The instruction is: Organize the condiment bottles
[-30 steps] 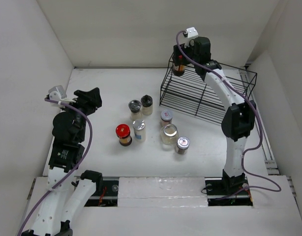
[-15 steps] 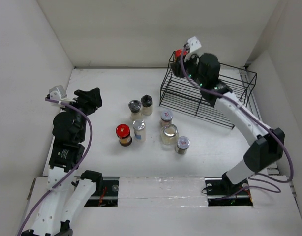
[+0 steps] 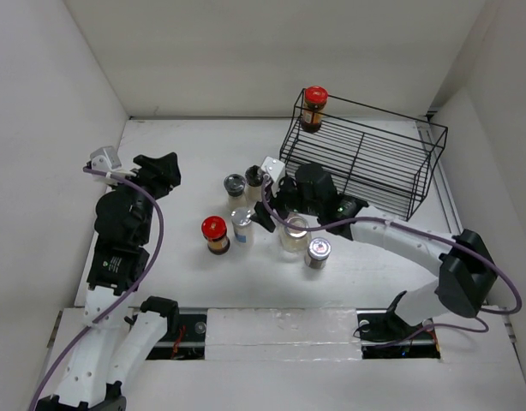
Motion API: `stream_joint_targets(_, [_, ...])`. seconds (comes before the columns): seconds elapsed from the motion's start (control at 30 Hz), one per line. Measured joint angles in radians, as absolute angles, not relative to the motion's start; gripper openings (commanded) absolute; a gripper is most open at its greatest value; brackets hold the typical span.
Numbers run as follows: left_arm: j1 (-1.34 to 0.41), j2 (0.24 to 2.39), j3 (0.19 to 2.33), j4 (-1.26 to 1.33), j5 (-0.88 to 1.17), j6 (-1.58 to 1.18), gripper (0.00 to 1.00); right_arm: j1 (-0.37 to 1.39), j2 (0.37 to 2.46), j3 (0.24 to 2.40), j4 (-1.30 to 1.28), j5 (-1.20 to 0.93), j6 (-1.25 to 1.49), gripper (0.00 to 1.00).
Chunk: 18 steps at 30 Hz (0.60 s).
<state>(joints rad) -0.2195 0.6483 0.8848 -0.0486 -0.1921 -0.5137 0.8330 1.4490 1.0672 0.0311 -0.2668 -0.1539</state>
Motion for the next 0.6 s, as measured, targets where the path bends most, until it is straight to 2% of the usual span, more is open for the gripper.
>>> stream_joint_targets(0.33, [-0.220, 0.653, 0.885, -0.049, -0.182, -0.514, 0.62, 0.899, 1.688, 1.167, 0.027, -0.270, -0.174, 0.99])
stream_joint_targets(0.37, [-0.220, 0.653, 0.885, -0.049, -0.181, -0.514, 0.62, 0.903, 1.707, 1.173, 0.029, -0.270, -0.172, 0.92])
stream_joint_targets(0.4, [-0.220, 0.653, 0.885, -0.049, -0.181, -0.514, 0.62, 0.905, 1.723, 1.176, 0.031, -0.268, -0.171, 0.74])
stream_joint_targets(0.5, [-0.220, 0.652, 0.885, -0.048, -0.179, -0.513, 0.62, 0.907, 1.742, 1.177, 0.045, -0.256, -0.155, 0.48])
stream_joint_targets(0.6, [-0.220, 0.651, 0.885, -0.048, -0.180, -0.512, 0.62, 0.910, 1.736, 1.178, 0.046, -0.216, -0.146, 0.47])
